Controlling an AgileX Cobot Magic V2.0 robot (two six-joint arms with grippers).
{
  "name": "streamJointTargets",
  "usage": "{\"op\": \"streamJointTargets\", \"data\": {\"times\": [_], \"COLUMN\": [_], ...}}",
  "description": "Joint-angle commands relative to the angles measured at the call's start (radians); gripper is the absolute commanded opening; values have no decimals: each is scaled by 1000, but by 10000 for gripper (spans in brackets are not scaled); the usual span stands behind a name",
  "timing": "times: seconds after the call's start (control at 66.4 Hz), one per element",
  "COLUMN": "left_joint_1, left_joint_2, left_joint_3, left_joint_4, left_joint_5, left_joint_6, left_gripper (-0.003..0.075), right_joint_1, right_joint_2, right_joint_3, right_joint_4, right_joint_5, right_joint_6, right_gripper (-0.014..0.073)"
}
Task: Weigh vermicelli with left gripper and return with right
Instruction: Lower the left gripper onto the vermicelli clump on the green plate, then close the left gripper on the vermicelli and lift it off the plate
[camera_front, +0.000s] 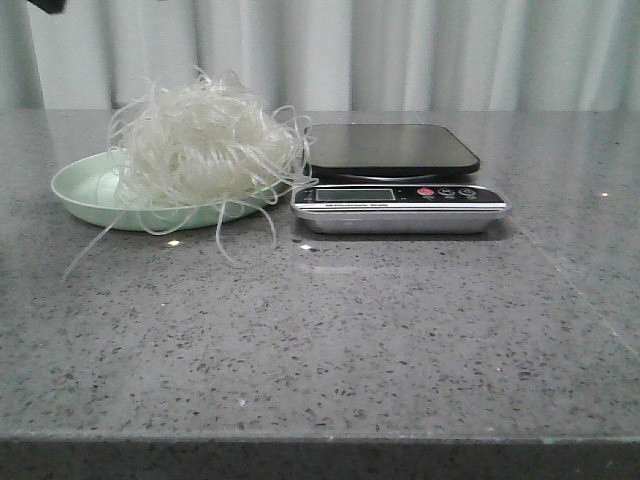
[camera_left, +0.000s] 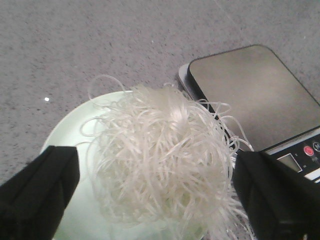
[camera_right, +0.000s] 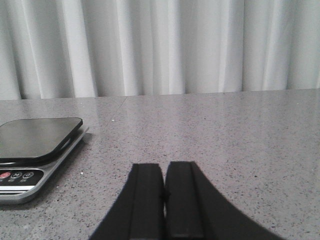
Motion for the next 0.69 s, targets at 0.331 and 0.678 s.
{"op": "streamJointTargets", "data": {"times": [0.331, 0.678], "left_joint_1": [-5, -5], "left_joint_2": [325, 349], "left_joint_3": [-248, -431], "left_joint_4": [-54, -57], "left_joint_5": [200, 304], "left_joint_6": [-49, -44], "left_gripper": [596, 153], "right_joint_1": [-4, -4], "right_joint_2": [-16, -16], "right_joint_3": [-8, -8], "right_joint_4": [-2, -2], "right_joint_5": [-72, -72], "right_joint_6": [2, 2], "right_gripper": [167, 167]}}
